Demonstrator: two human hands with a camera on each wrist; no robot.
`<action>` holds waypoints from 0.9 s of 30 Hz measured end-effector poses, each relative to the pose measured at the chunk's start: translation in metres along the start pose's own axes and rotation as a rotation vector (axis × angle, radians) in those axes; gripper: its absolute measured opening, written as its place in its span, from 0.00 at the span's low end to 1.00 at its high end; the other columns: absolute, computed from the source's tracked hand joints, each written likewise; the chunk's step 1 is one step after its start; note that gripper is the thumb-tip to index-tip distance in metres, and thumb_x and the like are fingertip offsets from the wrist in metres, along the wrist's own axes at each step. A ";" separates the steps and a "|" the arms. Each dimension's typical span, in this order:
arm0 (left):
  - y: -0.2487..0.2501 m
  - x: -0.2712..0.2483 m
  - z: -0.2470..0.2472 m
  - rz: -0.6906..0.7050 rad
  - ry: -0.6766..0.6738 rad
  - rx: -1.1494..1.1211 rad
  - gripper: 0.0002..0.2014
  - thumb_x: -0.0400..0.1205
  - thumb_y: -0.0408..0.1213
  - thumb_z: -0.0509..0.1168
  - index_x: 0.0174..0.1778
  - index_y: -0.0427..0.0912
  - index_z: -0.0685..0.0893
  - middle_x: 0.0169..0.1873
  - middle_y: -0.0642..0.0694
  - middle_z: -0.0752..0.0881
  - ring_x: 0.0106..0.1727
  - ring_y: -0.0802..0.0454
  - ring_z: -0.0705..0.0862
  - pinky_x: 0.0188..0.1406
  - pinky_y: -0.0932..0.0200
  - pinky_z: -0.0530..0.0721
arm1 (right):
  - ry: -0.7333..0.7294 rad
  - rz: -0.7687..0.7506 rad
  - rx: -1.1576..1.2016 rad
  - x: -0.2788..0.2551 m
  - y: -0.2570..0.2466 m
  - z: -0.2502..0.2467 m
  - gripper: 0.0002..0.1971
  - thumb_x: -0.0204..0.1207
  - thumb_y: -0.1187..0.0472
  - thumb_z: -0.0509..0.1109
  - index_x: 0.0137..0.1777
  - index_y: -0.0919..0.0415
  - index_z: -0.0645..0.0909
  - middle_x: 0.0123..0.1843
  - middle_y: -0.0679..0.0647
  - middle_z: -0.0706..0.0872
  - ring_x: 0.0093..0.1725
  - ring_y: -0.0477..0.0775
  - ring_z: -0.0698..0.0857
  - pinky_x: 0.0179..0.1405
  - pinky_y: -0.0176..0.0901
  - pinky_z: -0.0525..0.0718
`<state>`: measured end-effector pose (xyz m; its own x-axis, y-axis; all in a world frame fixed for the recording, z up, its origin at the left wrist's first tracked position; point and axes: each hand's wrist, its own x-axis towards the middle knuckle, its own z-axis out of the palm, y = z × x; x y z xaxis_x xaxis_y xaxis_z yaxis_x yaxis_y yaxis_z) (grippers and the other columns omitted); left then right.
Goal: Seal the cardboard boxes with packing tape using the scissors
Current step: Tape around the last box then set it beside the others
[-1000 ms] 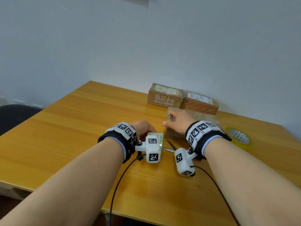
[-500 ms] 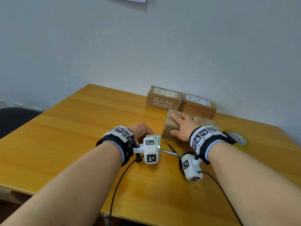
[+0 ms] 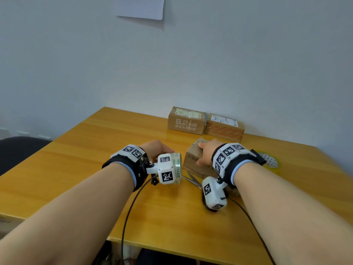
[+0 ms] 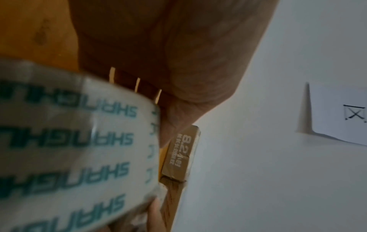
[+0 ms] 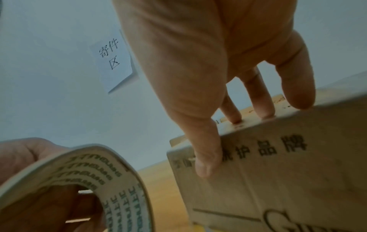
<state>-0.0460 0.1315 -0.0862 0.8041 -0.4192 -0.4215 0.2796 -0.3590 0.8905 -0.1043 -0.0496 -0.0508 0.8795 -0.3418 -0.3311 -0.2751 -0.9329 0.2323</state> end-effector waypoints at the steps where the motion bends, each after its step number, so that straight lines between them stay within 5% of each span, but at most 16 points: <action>1: 0.006 -0.005 0.000 0.005 0.012 -0.031 0.05 0.82 0.31 0.67 0.41 0.37 0.81 0.37 0.43 0.83 0.36 0.51 0.82 0.38 0.59 0.83 | 0.022 -0.029 0.045 -0.003 0.005 -0.002 0.32 0.84 0.40 0.65 0.82 0.57 0.72 0.77 0.61 0.79 0.71 0.63 0.82 0.66 0.53 0.83; 3: 0.018 -0.015 0.001 -0.006 0.000 -0.108 0.06 0.82 0.35 0.69 0.42 0.37 0.83 0.41 0.41 0.85 0.42 0.45 0.86 0.48 0.52 0.88 | 0.107 -0.029 0.351 -0.009 0.017 -0.006 0.23 0.81 0.42 0.68 0.66 0.58 0.86 0.63 0.56 0.89 0.61 0.60 0.88 0.63 0.52 0.86; 5: 0.029 -0.026 0.003 -0.028 0.003 -0.205 0.09 0.81 0.40 0.72 0.43 0.37 0.86 0.45 0.39 0.86 0.49 0.40 0.87 0.61 0.39 0.86 | 0.231 -0.051 0.719 -0.016 0.028 -0.010 0.21 0.84 0.42 0.65 0.54 0.60 0.88 0.49 0.50 0.90 0.51 0.54 0.88 0.59 0.51 0.86; 9: 0.058 -0.037 0.017 0.056 0.120 -0.386 0.16 0.76 0.42 0.77 0.52 0.34 0.87 0.44 0.39 0.90 0.42 0.38 0.91 0.41 0.41 0.91 | 0.250 -0.283 1.121 -0.047 0.037 -0.024 0.26 0.83 0.33 0.60 0.52 0.53 0.90 0.51 0.47 0.94 0.54 0.47 0.90 0.57 0.47 0.82; 12: 0.074 -0.031 0.029 0.095 0.186 -0.480 0.26 0.67 0.47 0.82 0.54 0.33 0.89 0.46 0.36 0.92 0.50 0.34 0.91 0.54 0.30 0.87 | 0.206 -0.414 1.078 -0.049 0.041 -0.026 0.37 0.69 0.21 0.63 0.57 0.53 0.89 0.62 0.49 0.90 0.63 0.50 0.86 0.71 0.58 0.78; 14: 0.079 -0.026 0.040 0.106 0.185 -0.517 0.24 0.69 0.45 0.81 0.54 0.32 0.89 0.45 0.36 0.92 0.48 0.35 0.92 0.53 0.31 0.87 | 0.223 -0.438 1.028 -0.042 0.048 -0.025 0.34 0.67 0.27 0.74 0.54 0.60 0.89 0.57 0.50 0.91 0.59 0.52 0.87 0.72 0.65 0.79; 17: 0.075 -0.026 0.059 0.081 0.117 -0.526 0.23 0.72 0.44 0.79 0.58 0.33 0.87 0.51 0.36 0.91 0.50 0.36 0.91 0.53 0.33 0.88 | 0.240 -0.396 1.008 -0.030 0.069 -0.015 0.13 0.73 0.49 0.81 0.52 0.55 0.90 0.51 0.49 0.93 0.57 0.52 0.90 0.69 0.61 0.83; 19: 0.064 -0.009 0.067 0.064 0.106 -0.511 0.26 0.70 0.43 0.80 0.61 0.34 0.86 0.54 0.36 0.91 0.52 0.36 0.91 0.53 0.35 0.88 | 0.200 -0.370 0.959 -0.025 0.081 -0.003 0.12 0.76 0.49 0.78 0.55 0.53 0.89 0.54 0.49 0.93 0.58 0.52 0.89 0.68 0.59 0.83; 23: 0.053 -0.003 0.093 0.003 0.069 -0.509 0.23 0.68 0.43 0.81 0.55 0.33 0.89 0.45 0.37 0.93 0.46 0.34 0.92 0.53 0.32 0.87 | -0.032 -0.291 1.006 -0.013 0.098 0.019 0.17 0.77 0.44 0.74 0.57 0.55 0.88 0.55 0.52 0.93 0.56 0.56 0.90 0.65 0.59 0.84; 27: 0.061 0.003 0.106 -0.040 0.013 -0.435 0.26 0.67 0.42 0.82 0.57 0.33 0.87 0.45 0.35 0.92 0.46 0.33 0.92 0.54 0.30 0.87 | -0.171 -0.278 1.128 -0.019 0.113 0.010 0.11 0.81 0.55 0.72 0.57 0.61 0.87 0.51 0.55 0.93 0.53 0.55 0.89 0.48 0.48 0.84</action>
<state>-0.0821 0.0199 -0.0514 0.7940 -0.4005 -0.4574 0.5034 0.0113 0.8640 -0.1560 -0.1496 -0.0279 0.9235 -0.0413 -0.3815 -0.3458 -0.5201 -0.7810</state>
